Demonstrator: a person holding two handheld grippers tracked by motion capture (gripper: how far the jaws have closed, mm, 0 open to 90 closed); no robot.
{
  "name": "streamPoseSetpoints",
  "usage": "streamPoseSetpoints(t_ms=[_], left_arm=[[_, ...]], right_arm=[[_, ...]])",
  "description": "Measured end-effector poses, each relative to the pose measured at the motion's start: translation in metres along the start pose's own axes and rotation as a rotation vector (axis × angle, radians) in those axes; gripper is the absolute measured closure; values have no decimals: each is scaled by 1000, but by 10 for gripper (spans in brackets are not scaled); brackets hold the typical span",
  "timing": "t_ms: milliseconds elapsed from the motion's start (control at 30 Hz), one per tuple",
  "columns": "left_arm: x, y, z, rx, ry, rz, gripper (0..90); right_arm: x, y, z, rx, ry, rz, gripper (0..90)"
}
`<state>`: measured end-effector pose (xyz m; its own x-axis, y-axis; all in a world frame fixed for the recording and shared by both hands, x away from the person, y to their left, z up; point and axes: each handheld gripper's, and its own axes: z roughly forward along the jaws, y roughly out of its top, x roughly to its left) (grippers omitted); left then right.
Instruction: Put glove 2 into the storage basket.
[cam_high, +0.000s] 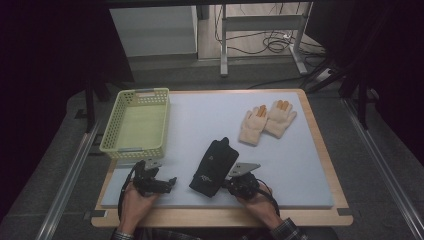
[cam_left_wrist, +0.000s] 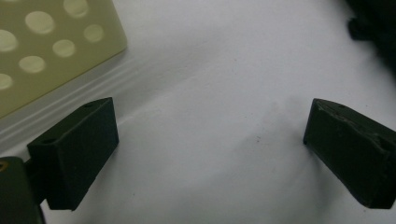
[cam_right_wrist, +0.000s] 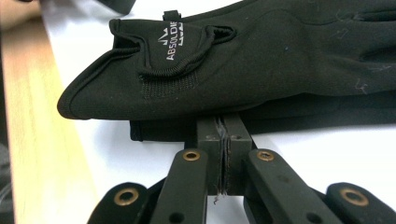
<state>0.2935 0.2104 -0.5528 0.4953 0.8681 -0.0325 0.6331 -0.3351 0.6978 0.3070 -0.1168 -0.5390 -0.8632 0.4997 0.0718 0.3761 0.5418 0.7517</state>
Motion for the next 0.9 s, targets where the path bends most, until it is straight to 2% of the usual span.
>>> streamPoseSetpoints(t_ms=[100, 167, 433, 500, 633, 733, 900], left_arm=[[2, -1, 1, -6, -13, -4, 21], [2, -1, 0, 1, -12, 9, 20], [2, -3, 1, -10, -14, -5, 18], [2, -3, 1, -13, -14, -8, 18], [2, -4, 1, -17, -15, -8, 19], [2, -4, 1, -19, -16, -9, 19], [2, -3, 1, -16, -18, -11, 21]], right_arm=[[1, 7, 6, 10, -26, -11, 873], [0, 11, 12, 12, -38, -19, 873], [-4, 22, 24, 15, -34, -8, 859], [-5, 21, 20, 22, -31, -10, 836], [-12, 15, 7, 17, -61, -11, 804], [-21, 10, -5, 17, -96, -10, 761], [-40, 1, -26, 8, -149, 24, 668]])
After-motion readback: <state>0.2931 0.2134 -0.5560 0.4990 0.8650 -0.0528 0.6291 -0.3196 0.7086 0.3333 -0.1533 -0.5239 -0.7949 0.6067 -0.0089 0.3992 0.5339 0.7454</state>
